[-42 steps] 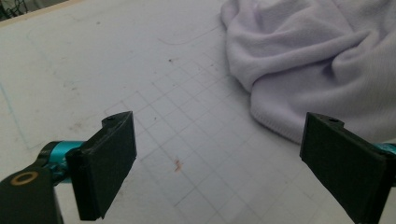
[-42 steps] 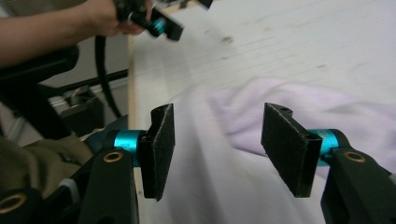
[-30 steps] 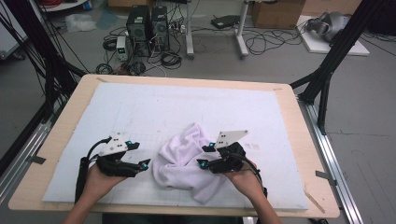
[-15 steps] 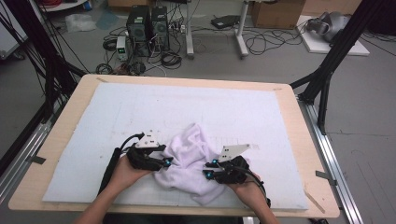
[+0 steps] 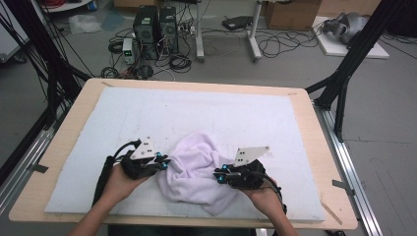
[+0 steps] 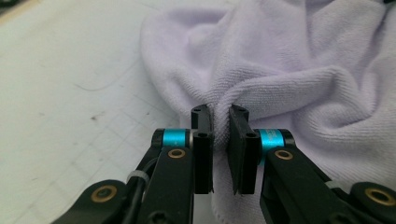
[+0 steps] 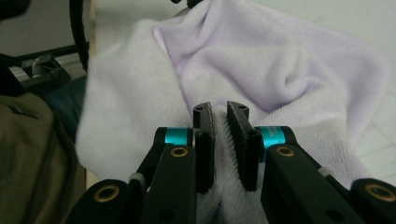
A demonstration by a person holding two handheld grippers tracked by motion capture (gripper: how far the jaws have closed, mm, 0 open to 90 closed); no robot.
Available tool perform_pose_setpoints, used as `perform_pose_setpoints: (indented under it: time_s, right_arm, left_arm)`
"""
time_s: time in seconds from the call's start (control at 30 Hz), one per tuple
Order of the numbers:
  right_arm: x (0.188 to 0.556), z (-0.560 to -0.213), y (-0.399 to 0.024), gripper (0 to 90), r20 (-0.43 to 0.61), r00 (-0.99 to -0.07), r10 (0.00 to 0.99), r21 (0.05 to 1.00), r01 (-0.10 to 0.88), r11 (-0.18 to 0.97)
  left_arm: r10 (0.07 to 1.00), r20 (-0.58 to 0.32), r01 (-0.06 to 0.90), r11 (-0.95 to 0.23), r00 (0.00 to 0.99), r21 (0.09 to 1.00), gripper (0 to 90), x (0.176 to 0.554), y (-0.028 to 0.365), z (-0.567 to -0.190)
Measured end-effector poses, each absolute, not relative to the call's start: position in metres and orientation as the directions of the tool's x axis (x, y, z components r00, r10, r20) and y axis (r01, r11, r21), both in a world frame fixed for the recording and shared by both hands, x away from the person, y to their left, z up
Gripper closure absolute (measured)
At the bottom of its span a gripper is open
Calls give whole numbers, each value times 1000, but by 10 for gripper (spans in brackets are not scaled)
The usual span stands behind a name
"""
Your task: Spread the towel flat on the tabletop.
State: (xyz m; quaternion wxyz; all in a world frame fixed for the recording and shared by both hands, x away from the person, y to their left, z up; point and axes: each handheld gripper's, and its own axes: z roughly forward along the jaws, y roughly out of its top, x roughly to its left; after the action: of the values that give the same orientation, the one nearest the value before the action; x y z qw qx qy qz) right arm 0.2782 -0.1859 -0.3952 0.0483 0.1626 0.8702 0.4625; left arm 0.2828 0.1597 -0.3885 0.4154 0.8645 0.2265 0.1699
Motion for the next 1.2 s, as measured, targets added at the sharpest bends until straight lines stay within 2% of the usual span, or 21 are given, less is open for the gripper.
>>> perform_pose_setpoints:
  time_s: [0.13, 0.3, 0.33, 0.4, 0.47, 0.57, 0.7, 0.8, 0.97, 1.03, 1.07, 1.13, 1.17, 1.2]
  right_arm:
    - [268, -390, -181, 815, 64, -951, 303, 834, 218, 507]
    - [251, -410, -169, 810, 87, -959, 269, 801, 228, 554]
    - [250, -414, -168, 805, 92, -961, 260, 795, 228, 562]
    - [251, -415, -169, 782, 109, -964, 244, 796, 231, 560]
    - [253, -409, -170, 727, 116, -966, 230, 805, 227, 548]
    - [257, -393, -175, 686, 100, -968, 228, 832, 207, 515]
    - [270, -365, -183, 627, 48, -963, 266, 863, 174, 475]
    - [284, -359, -184, 566, -29, -955, 295, 840, 137, 525]
    - [309, -386, -188, 513, 46, -943, 328, 796, 233, 559]
    - [310, -401, -188, 527, 87, -938, 336, 774, 276, 570]
    - [309, -408, -187, 568, 94, -938, 334, 763, 283, 581]
    - [304, -420, -187, 756, 126, -943, 309, 745, 295, 598]
    - [302, -423, -188, 812, 131, -945, 298, 747, 292, 597]
    - [298, -425, -190, 832, 151, -946, 287, 760, 297, 578]
  left_arm:
    - [538, 122, 243, -557, 834, 794, 810, 263, 178, -380]
    - [529, 84, 277, -566, 844, 776, 805, 248, 191, -399]
    - [529, 84, 277, -566, 844, 776, 790, 248, 191, -399]
    - [531, 41, 303, -544, 847, 783, 705, 251, 197, -409]
    - [537, 24, 310, -523, 844, 794, 626, 253, 199, -406]
    - [541, 23, 297, -495, 841, 816, 565, 260, 198, -396]
    - [546, 22, 295, -486, 838, 823, 516, 274, 193, -390]
    - [547, 1, 318, -488, 837, 813, 478, 285, 187, -397]
    - [552, -21, 360, -514, 834, 778, 462, 292, 180, -420]
    - [546, -38, 379, -528, 837, 760, 499, 295, 180, -426]
    - [536, -45, 381, -537, 843, 752, 548, 296, 180, -427]
    - [519, -50, 378, -550, 853, 744, 634, 296, 179, -430]
    - [509, -50, 373, -556, 859, 743, 676, 295, 178, -430]
    - [506, -53, 373, -555, 861, 744, 723, 294, 178, -430]
